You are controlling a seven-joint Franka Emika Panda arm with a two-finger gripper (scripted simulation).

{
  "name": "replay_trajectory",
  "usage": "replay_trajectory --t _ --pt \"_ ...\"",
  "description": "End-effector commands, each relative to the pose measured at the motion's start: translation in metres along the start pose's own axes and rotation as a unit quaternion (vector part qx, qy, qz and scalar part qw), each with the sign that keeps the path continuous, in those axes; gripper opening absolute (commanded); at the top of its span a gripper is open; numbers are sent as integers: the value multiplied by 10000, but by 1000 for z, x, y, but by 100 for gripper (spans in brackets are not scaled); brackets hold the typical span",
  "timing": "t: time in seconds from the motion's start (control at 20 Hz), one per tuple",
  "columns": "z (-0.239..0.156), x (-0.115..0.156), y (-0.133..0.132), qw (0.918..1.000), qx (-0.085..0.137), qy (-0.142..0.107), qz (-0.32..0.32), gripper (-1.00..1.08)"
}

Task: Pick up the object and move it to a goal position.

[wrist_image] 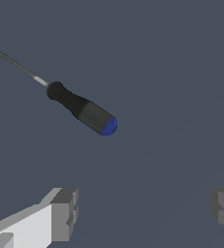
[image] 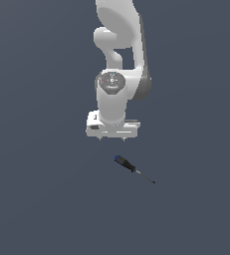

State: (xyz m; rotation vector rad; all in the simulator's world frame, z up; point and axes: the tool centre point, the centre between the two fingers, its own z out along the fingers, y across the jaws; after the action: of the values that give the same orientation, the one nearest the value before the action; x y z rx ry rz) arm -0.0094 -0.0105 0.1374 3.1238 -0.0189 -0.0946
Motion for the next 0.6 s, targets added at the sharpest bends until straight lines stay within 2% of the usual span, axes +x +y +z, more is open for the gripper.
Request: replay_trajectory --t 0.0,0.3,0.55 --pt "1 2 -2 9999 -5 3 -102 100" --pt "7 13 -11 9983 -29 25 -588 100" --pt "15 26 -24 9925 -52 54 -1224 100"
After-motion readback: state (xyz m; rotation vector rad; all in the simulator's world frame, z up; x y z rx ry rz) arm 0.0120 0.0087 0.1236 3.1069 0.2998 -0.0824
